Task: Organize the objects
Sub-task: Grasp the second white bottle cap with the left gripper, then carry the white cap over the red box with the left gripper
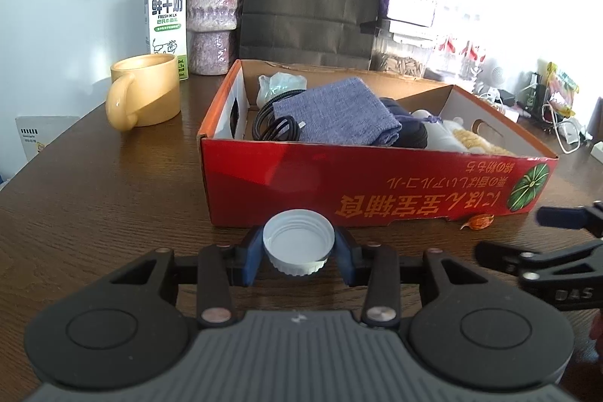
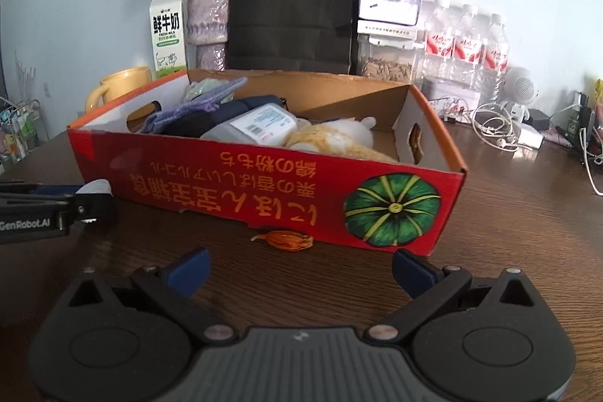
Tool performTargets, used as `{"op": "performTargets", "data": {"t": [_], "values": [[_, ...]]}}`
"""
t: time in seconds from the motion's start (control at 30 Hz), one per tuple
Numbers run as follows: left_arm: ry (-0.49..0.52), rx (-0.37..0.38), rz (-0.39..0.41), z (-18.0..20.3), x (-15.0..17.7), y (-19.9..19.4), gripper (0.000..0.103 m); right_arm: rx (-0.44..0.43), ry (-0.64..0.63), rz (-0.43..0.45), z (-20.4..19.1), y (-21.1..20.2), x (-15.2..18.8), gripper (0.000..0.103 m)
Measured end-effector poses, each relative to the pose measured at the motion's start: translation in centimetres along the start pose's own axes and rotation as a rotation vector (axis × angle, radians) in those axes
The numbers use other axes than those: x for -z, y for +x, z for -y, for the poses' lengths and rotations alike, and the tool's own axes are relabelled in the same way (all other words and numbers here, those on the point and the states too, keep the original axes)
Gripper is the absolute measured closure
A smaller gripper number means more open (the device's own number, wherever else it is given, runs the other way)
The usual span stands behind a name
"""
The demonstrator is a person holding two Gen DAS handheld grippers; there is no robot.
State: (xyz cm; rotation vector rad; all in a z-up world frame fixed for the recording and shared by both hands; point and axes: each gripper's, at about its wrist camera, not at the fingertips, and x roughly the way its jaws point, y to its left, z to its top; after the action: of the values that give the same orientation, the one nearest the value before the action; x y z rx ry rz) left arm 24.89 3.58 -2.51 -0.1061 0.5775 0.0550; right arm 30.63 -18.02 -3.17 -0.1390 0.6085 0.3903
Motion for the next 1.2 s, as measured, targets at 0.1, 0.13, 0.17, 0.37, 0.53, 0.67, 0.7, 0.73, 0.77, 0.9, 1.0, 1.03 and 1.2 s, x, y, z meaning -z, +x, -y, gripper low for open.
{"op": "performTargets", "data": {"t": [0.1, 0.13, 0.17, 0.37, 0.53, 0.67, 0.7, 0.73, 0.77, 0.9, 1.0, 1.03, 1.2], "values": [[-0.004, 0.016, 0.001, -0.1, 0.0, -0.1, 0.063, 0.005, 0.018, -0.02, -0.4, 0.7, -0.3, 0.02], [-0.003, 0.022, 0.0, -0.1, 0.1, -0.1, 0.063, 0.007, 0.027, -0.028, -0.5, 0.9, -0.4, 0.026], [-0.001, 0.03, -0.001, 0.0, 0.1, -0.2, 0.063, 0.007, 0.035, -0.032, -0.6, 1.1, -0.4, 0.03], [-0.004, 0.055, 0.003, 0.1, 0.3, -0.4, 0.063, 0.015, 0.048, -0.036, -1.1, 1.7, -0.9, 0.049], [-0.005, 0.066, 0.004, 0.0, 0.4, -0.5, 0.063, 0.033, 0.052, -0.032, -1.6, 2.0, -1.2, 0.063], [-0.006, 0.072, 0.004, 0.0, 0.4, -0.6, 0.063, 0.028, 0.044, -0.024, -1.9, 1.9, -1.1, 0.064], [-0.007, 0.073, 0.004, 0.0, 0.4, -0.6, 0.063, 0.027, 0.043, -0.023, -1.9, 1.9, -1.1, 0.064], [-0.008, 0.074, 0.004, 0.0, 0.4, -0.6, 0.063, 0.028, 0.042, -0.021, -2.0, 1.9, -1.1, 0.064], [-0.009, 0.074, 0.004, -0.1, 0.4, -0.6, 0.063, 0.027, 0.042, -0.02, -2.0, 1.9, -1.1, 0.064], [-0.01, 0.076, 0.009, 0.0, 0.5, -0.8, 0.063, 0.021, 0.045, 0.001, -2.1, 1.2, -0.9, 0.064], [-0.003, 0.07, 0.004, 0.1, 0.6, -0.9, 0.063, 0.012, 0.048, 0.022, -2.1, 0.3, -0.7, 0.064], [-0.001, 0.069, 0.005, 0.1, 0.6, -1.0, 0.063, 0.012, 0.047, 0.029, -2.1, -0.1, -0.6, 0.064], [0.003, 0.079, 0.036, 0.3, 0.3, -2.2, 0.063, 0.005, 0.056, 0.064, -1.6, -1.9, -0.5, 0.064]]}}
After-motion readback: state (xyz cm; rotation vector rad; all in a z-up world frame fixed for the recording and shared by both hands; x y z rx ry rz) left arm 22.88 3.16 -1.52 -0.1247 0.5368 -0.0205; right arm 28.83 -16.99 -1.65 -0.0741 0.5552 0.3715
